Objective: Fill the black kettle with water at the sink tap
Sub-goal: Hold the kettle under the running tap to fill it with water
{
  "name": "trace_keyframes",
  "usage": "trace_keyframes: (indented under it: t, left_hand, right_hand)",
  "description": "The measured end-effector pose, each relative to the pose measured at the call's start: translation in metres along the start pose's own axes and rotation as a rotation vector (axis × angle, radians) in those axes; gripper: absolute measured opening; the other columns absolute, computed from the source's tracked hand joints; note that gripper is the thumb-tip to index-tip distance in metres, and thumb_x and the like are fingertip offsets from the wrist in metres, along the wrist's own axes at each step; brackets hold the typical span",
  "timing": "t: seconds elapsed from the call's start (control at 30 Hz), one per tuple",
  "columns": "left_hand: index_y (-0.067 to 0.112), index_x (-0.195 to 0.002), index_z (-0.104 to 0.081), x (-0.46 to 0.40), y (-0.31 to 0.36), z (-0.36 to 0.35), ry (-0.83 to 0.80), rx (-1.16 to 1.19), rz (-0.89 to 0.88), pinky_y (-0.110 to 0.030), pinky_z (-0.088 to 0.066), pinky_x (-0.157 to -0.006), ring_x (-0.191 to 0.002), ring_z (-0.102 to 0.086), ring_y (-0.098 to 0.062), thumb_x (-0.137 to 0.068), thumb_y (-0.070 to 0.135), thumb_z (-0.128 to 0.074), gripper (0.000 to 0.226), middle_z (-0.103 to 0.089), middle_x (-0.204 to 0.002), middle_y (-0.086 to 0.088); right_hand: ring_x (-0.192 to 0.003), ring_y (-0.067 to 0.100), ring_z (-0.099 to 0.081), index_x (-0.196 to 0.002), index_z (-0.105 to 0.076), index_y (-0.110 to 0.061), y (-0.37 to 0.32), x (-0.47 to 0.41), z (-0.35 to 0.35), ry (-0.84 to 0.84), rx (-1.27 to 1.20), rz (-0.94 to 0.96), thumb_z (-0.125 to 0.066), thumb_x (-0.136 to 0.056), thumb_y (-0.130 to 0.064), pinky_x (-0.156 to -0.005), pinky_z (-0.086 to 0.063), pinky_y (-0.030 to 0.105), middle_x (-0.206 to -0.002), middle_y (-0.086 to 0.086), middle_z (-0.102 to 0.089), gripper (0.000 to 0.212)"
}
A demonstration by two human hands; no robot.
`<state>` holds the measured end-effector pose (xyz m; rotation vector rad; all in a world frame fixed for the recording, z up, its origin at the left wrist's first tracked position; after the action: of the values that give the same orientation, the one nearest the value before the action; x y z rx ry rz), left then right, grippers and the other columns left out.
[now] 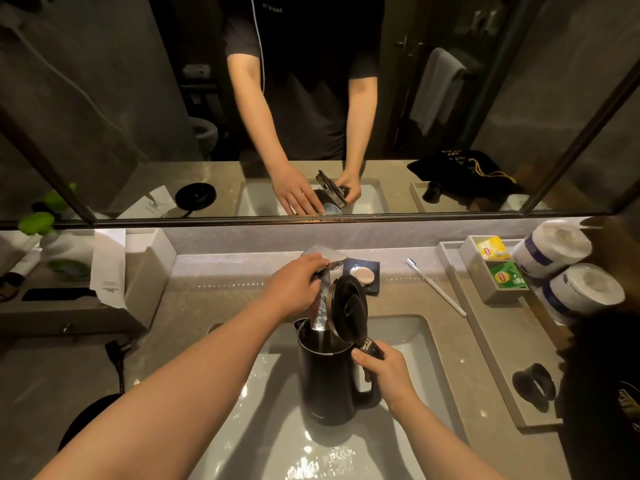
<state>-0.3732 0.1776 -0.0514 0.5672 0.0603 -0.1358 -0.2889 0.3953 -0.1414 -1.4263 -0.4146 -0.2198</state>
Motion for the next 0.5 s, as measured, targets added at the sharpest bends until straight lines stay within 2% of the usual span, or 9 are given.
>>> trace_keyframes:
  t: [0.17, 0.37, 0.5]
  left_hand:
    - [0.03, -0.139, -0.044, 0.0046, -0.0016, -0.0018, -0.035, 0.005, 0.02, -0.032, -0.035, -0.102, -0.131, -0.042, -0.018, -0.089, 0.017, -0.055, 0.053, -0.041, -0.15, 0.005]
    - [0.029, -0.141, -0.041, 0.0047, -0.0009, -0.0032, -0.058, 0.012, 0.032, -0.036, -0.034, -0.105, -0.134, -0.039, -0.02, -0.086, 0.015, -0.053, 0.058, -0.038, -0.152, 0.003]
    - [0.031, -0.142, -0.039, 0.0062, -0.0013, -0.0045, -0.066, 0.011, 0.047, -0.036, -0.034, -0.106, -0.135, -0.038, -0.02, -0.086, 0.015, -0.054, 0.061, -0.035, -0.154, 0.004]
  right_hand:
    - [-0.058, 0.019, -0.056, -0.07, -0.069, -0.014, 0.003, 0.0007, -0.0008, 0.013, 0.005, 0.007, -0.077, -0.081, -0.022, -0.06, -0.048, 0.031, -0.053, -0.008, -0.063, 0.015]
    - [-0.055, 0.018, -0.055, -0.065, -0.068, -0.018, 0.0029, 0.0021, -0.0012, 0.028, -0.013, 0.011, -0.078, -0.08, -0.02, -0.056, -0.046, 0.03, -0.053, -0.006, -0.063, 0.018]
    - [-0.058, 0.02, -0.057, -0.07, -0.069, -0.017, 0.0054, 0.0036, -0.0017, 0.04, -0.003, 0.005, -0.077, -0.082, -0.021, -0.056, -0.048, 0.029, -0.053, -0.008, -0.065, 0.014]
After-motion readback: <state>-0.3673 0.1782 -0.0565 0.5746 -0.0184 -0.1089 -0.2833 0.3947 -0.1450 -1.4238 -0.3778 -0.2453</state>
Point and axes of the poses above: each hand's wrist, its own x-axis away from the middle knuckle, its own z-axis out of the back of the hand, y = z × x, the point moved 3 cm from there along -x, towards the middle knuckle
